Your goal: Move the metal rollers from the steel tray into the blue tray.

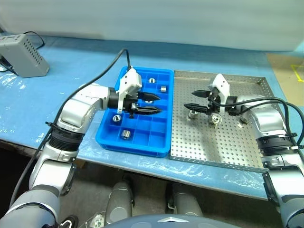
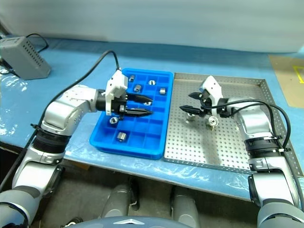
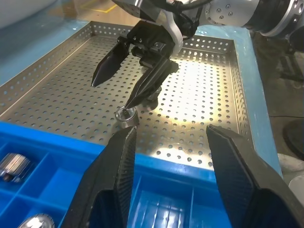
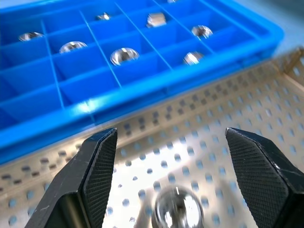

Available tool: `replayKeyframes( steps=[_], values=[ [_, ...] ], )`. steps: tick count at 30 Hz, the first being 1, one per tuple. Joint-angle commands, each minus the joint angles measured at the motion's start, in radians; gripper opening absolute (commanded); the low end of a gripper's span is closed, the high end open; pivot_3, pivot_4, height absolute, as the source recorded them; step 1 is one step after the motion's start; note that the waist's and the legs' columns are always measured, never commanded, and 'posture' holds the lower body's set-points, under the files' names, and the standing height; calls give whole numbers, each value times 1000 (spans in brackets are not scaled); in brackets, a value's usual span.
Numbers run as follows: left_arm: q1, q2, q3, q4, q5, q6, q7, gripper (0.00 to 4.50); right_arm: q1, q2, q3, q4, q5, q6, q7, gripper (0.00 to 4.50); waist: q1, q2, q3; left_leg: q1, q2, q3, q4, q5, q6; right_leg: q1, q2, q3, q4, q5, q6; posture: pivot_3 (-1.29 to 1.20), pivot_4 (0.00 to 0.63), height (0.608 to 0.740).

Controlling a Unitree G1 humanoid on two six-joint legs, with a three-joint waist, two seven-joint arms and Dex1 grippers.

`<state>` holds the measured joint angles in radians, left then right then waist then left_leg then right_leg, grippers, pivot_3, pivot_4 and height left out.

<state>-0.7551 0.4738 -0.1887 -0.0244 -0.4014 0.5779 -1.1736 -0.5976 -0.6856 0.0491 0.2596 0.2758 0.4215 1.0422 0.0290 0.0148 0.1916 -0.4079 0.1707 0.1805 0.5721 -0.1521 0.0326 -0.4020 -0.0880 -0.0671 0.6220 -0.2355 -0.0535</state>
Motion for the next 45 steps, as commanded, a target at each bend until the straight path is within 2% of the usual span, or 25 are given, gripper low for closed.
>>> replayKeyframes(
  steps=[1,8,13,44,45],
  values=[
    [-29,-9,17,12,-22,3,1,2471,-17,52,-36,-13,31,-6,-29,3731,-17,0,0,0,0,0,0,0,0,0,0,0,0,0,0,-225,150,740],
    [-11,19,17,3,-21,4,-22,2471,-54,142,-45,132,12,-41,-61,3731,-19,1,0,1,1,0,1,0,0,1,1,0,1,0,0,-207,150,740],
    [4,28,20,-7,-23,5,-13,2471,-60,157,-37,209,-25,-98,-74,3731,-12,1,0,0,1,0,1,0,0,1,1,0,1,0,0,-196,150,740],
    [35,37,7,3,3,-30,4,2471,-16,173,8,291,-142,-205,-65,3731,-13,1,0,-1,1,0,3,-1,1,1,1,0,1,0,0,-184,150,740],
    [34,37,7,5,4,-32,3,2471,-18,174,6,293,-142,-210,-68,3547,-13,1,0,-1,1,0,3,-1,1,1,1,0,1,0,0,-186,150,740]
  ],
)
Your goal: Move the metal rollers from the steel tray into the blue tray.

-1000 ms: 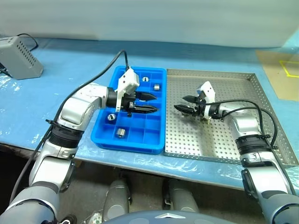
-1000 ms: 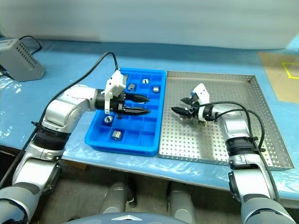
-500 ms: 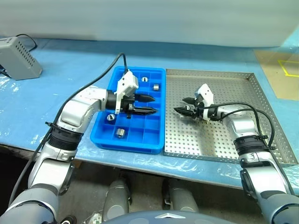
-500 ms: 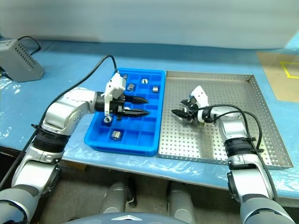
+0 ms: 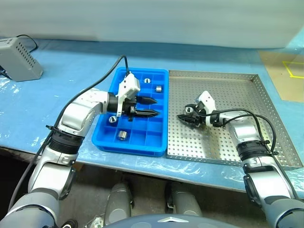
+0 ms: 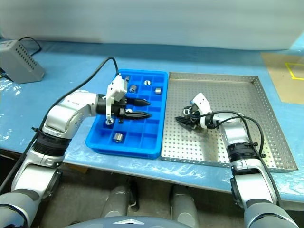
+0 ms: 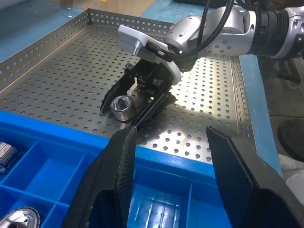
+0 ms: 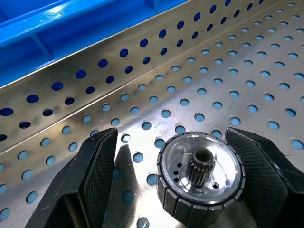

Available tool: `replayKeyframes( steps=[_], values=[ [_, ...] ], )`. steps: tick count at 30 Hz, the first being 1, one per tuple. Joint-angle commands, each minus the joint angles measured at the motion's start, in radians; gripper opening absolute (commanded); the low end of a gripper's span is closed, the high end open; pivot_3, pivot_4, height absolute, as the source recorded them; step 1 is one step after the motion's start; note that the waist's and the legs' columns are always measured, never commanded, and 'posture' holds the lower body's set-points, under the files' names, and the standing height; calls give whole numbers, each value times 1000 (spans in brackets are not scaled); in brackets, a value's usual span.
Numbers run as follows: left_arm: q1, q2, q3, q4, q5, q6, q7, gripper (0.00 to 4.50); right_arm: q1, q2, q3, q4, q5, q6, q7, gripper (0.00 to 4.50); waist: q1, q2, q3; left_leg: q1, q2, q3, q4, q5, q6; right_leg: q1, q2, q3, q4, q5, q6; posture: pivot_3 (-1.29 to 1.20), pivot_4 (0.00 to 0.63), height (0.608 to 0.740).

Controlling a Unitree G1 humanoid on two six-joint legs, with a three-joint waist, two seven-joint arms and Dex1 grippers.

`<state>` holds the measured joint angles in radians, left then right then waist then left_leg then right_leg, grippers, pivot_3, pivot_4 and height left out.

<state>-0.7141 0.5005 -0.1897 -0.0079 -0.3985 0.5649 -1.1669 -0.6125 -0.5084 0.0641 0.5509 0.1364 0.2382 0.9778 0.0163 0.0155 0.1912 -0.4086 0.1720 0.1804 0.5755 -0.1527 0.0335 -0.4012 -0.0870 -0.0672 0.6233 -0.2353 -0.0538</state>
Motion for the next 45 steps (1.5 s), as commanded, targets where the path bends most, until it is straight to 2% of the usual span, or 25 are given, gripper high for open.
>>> replayKeyframes(
  steps=[1,2,4,6,10,16,22,27,38,45],
  values=[
    [-7,9,7,-10,3,-20,-3,2471,-5,-2,-9,4,-3,-30,-7,3326,0,0,0,0,0,0,0,0,0,0,0,0,0,0,0,-186,150,740],
    [-8,8,6,-9,4,-22,-2,2471,-6,-1,-9,5,-3,-31,-8,3133,0,0,0,0,0,0,0,0,0,0,0,0,0,0,0,-188,150,740],
    [-7,5,6,-7,6,-23,-1,2471,-6,-1,-8,6,-7,-35,-14,2471,0,0,0,0,0,0,0,0,0,0,0,0,0,0,0,-189,150,740],
    [-7,3,7,-5,6,-24,0,2471,-4,0,-9,6,-5,-39,-13,2471,0,0,0,0,0,0,0,0,0,0,0,0,0,0,0,-189,150,740],
    [-7,3,7,-3,5,-24,0,2471,0,1,-11,1,-4,-39,-22,1663,0,0,0,0,0,0,0,0,0,0,0,0,0,0,0,-190,150,740],
    [-7,12,15,-4,0,-16,-4,2471,-16,13,-26,-76,40,11,-7,1663,-1,0,0,0,0,0,0,0,0,0,0,0,0,0,0,-196,150,740],
    [12,46,38,-8,-8,-8,-6,2471,-27,-1,1,-315,94,109,58,1663,-1,0,0,0,1,0,-1,0,0,-1,0,0,0,0,0,-197,150,740],
    [22,62,82,-2,-32,32,24,2471,-50,32,56,-466,105,150,78,1663,-2,0,0,0,0,0,-1,0,0,-1,0,0,0,0,0,-196,150,740],
    [51,115,162,-9,-39,44,79,2471,-97,71,79,-459,111,152,82,1663,2,0,0,0,0,0,-2,0,-2,-1,0,0,-1,0,0,-158,150,740],
    [67,176,198,26,-20,18,88,2471,-138,170,125,-320,59,71,44,1663,-1,0,0,1,0,0,-4,0,-5,-2,0,0,0,0,0,-134,150,740]
  ],
)
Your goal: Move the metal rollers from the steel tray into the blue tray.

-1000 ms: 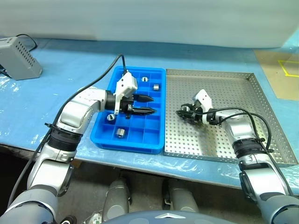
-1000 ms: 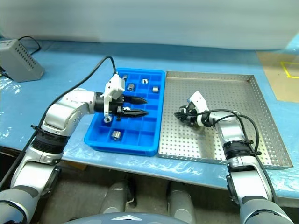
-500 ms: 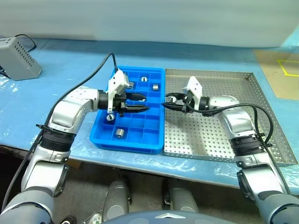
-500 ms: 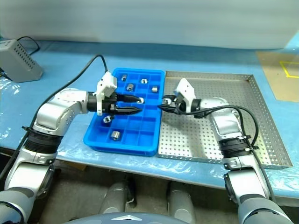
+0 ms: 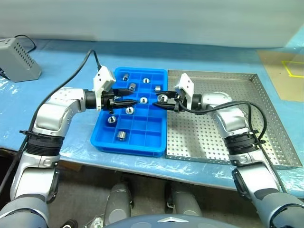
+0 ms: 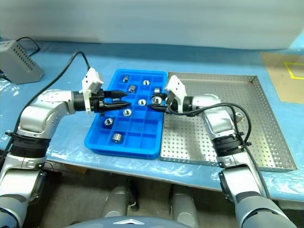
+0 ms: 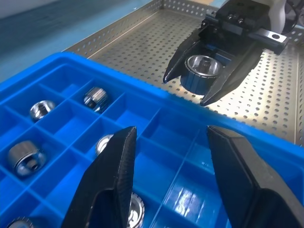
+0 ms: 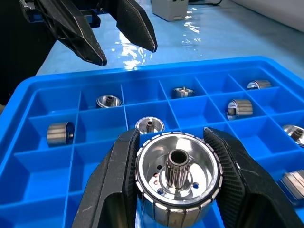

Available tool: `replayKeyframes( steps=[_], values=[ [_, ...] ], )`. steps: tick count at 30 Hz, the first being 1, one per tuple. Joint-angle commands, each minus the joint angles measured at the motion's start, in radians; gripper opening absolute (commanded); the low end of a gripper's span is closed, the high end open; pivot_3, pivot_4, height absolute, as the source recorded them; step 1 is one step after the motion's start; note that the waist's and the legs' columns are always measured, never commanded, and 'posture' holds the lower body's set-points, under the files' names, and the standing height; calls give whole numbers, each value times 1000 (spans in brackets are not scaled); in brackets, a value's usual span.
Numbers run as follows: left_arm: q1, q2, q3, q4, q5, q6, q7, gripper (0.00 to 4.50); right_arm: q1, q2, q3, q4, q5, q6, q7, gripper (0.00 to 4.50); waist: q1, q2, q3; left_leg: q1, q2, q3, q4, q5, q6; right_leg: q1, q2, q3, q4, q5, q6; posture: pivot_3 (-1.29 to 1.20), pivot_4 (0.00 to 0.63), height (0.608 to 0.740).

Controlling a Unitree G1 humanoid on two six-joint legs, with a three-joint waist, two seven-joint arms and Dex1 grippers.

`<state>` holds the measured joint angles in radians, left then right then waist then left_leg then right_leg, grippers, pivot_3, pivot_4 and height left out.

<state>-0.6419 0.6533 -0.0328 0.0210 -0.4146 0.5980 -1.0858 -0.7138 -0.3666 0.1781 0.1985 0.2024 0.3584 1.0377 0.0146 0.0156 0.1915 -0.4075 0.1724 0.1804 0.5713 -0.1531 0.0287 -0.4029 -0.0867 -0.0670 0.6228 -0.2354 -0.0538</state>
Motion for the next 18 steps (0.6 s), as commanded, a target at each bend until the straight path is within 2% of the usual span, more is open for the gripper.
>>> replayKeyframes(
  steps=[1,8,18],
  values=[
    [-7,25,43,0,-6,-15,9,2471,-40,35,13,47,-12,-58,-18,1663,2,0,0,0,0,0,0,0,0,0,0,0,0,0,0,-134,150,740],
    [-8,36,59,-2,-8,-15,36,2471,-93,71,40,271,-96,-202,-47,1663,8,0,0,-2,-1,0,1,0,0,0,-1,0,0,0,0,-109,150,740],
    [5,48,68,-8,-14,-14,41,2471,-99,72,41,282,-111,-245,-10,1663,7,0,0,-2,-1,0,1,1,1,-1,-1,0,0,0,0,-100,150,740]
  ],
)
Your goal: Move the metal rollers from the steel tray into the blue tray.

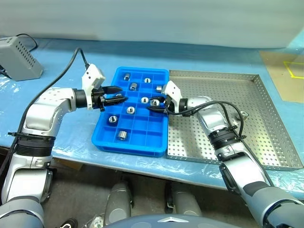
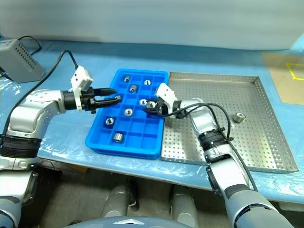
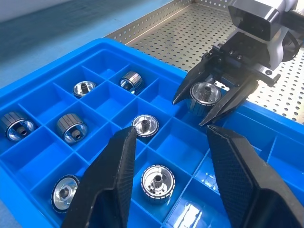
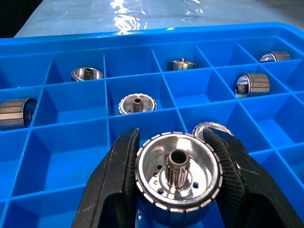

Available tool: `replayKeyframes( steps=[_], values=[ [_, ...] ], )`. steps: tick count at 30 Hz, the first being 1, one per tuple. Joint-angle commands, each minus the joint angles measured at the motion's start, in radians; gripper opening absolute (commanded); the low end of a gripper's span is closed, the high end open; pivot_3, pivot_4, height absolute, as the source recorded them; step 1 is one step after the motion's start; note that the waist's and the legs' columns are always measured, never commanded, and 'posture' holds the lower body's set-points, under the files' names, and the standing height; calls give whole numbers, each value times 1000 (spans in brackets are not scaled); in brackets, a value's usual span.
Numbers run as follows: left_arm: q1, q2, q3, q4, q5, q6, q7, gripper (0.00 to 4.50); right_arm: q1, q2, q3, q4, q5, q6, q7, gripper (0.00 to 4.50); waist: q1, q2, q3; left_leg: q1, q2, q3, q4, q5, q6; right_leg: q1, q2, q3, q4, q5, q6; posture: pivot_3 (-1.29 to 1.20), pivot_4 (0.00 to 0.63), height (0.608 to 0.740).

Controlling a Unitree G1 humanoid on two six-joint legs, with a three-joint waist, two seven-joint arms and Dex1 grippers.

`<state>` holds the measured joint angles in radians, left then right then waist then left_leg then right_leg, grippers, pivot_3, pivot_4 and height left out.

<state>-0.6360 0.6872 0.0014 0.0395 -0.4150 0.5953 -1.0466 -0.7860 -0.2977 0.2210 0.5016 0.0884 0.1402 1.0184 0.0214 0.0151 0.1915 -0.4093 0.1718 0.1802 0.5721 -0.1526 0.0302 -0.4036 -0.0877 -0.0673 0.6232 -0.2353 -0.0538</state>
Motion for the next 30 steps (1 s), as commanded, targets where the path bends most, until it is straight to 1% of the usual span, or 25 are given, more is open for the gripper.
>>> replayKeyframes(
  steps=[1,4,6,7,10,14,20,23,24,26,30],
  values=[
    [0,11,31,-28,-14,-11,3,2471,-25,3,-3,-20,2,-28,11,1663,0,0,0,0,0,0,0,0,0,0,0,0,0,0,0,-100,150,740],
    [0,3,25,-32,-15,-10,7,2471,-19,5,-8,-10,2,-31,11,1663,1,0,0,0,0,0,0,0,0,0,0,0,0,0,0,-102,150,740],
    [2,-4,16,-36,-14,-9,10,2471,-10,4,-8,-2,-2,-40,12,2453,1,0,0,0,0,0,0,0,0,0,0,0,0,0,0,-105,150,740],
    [5,-7,10,-39,-12,-9,10,2471,-6,6,-12,1,2,-37,10,2685,1,0,0,0,0,0,0,0,0,0,0,0,0,0,0,-107,150,740],
    [13,-14,-1,-52,-11,-9,5,2471,3,-1,-19,-28,30,23,38,3669,1,0,0,0,0,0,0,0,0,0,0,0,0,0,0,-111,150,740],
    [6,-26,-9,-49,-10,-9,6,2471,3,-20,-61,-94,71,82,43,3669,1,0,0,0,0,0,0,0,0,0,0,0,0,0,0,-126,150,740],
    [-12,-78,-52,-30,7,-37,4,2471,-47,-77,-224,-233,215,265,-17,3669,5,0,0,0,0,0,0,0,1,0,0,0,0,0,0,-167,150,740],
    [-38,-143,-80,6,18,-66,14,2471,-82,-95,-371,-316,381,456,-84,3669,8,0,0,0,0,0,1,0,1,1,0,0,0,0,0,-179,150,740],
    [-56,-175,-86,37,29,-84,33,2471,-108,-91,-438,-316,445,521,-134,3669,8,0,0,0,0,0,0,1,1,1,0,0,0,0,0,-204,150,740],
    [-93,-232,-95,106,54,-121,65,2471,-133,-84,-517,-327,533,610,-201,3669,6,0,0,1,0,0,0,1,1,1,0,0,0,0,0,-222,150,740],
    [-165,-339,-114,239,85,-184,87,2471,-119,-68,-563,-413,633,713,-286,3669,0,0,0,1,0,0,0,1,1,1,0,0,0,0,0,-254,150,740]
  ],
)
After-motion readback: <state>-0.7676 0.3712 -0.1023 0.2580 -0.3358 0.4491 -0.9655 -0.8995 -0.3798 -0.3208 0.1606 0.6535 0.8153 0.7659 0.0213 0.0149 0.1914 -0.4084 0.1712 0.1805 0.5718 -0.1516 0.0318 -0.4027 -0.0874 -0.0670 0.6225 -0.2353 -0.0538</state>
